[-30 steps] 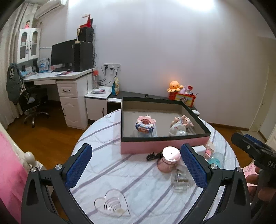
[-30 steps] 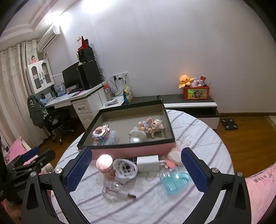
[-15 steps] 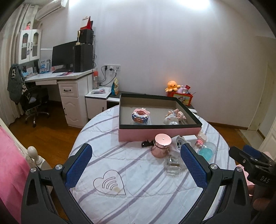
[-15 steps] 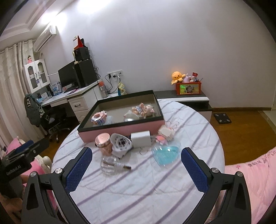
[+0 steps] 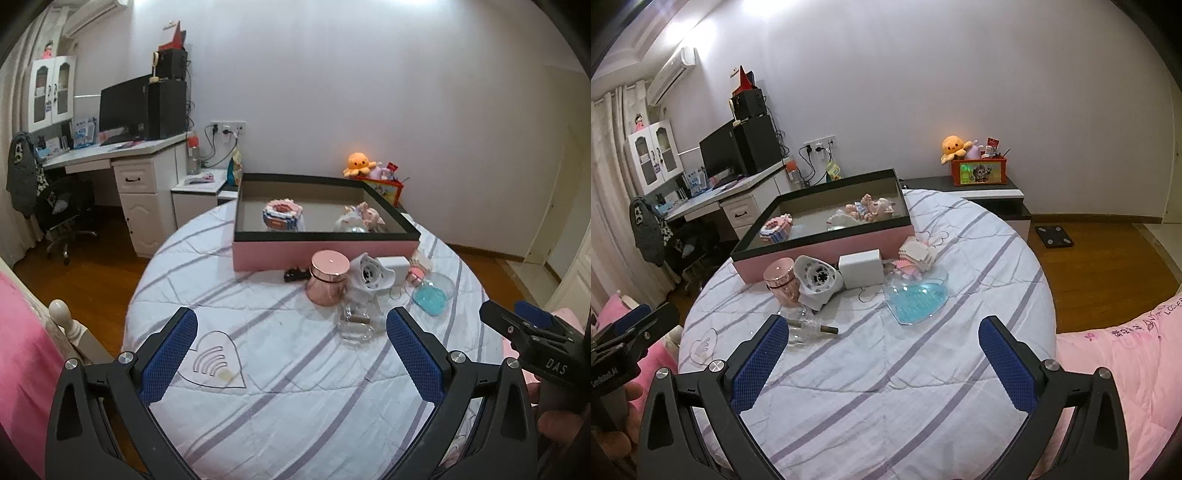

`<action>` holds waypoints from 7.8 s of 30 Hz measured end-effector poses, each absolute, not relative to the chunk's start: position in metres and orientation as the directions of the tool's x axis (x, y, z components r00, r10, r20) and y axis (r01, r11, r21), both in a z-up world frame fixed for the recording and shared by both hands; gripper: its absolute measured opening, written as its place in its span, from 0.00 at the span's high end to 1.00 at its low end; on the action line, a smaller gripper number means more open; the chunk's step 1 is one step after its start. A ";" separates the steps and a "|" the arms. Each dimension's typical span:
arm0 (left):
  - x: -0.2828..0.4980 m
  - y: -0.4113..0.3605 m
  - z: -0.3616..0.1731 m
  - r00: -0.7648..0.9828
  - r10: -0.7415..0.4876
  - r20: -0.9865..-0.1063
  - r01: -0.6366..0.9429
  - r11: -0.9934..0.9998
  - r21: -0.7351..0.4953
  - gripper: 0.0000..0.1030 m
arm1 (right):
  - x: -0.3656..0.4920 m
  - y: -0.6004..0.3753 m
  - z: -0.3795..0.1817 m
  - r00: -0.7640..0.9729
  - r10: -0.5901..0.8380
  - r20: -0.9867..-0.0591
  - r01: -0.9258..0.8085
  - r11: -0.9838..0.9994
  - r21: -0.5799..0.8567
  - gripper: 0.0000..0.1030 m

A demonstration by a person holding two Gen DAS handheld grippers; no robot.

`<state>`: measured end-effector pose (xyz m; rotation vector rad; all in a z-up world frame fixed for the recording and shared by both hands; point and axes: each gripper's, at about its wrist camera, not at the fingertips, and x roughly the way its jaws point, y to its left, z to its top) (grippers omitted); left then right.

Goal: Organize rigid objects
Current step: 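Withdraw both tools from the pink box toward the glass bottle and blue dish, then grasp the glass stick bottle with the left tool while the right tool grasps the blue heart dish, then lower the glass bottle and blue heart dish into the pink box and release both, then withdraw both open tools from the pink box, then grasp the rose-gold jar with the left tool while the right tool grasps the pink-white block figure, then carry the rose-gold jar and block figure into the pink box and release both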

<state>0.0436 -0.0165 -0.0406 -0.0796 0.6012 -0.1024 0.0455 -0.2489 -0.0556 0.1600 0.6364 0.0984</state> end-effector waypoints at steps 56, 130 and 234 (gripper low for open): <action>0.119 -0.067 -0.124 0.616 -0.273 -0.739 0.211 0.961 -0.180 0.41 | 0.152 -0.242 -0.123 0.635 0.067 -0.770 -0.117 0.993 -0.010 0.30; 0.322 -0.001 -0.021 0.768 -0.163 -0.620 0.131 0.987 -0.097 0.00 | 0.338 -0.211 -0.040 0.653 0.285 -0.701 -0.168 0.958 0.234 0.00; 0.194 -0.039 -0.119 0.667 -0.232 -0.708 0.171 0.973 -0.158 0.47 | 0.206 -0.273 -0.117 0.616 0.062 -0.785 -0.043 0.998 0.046 0.01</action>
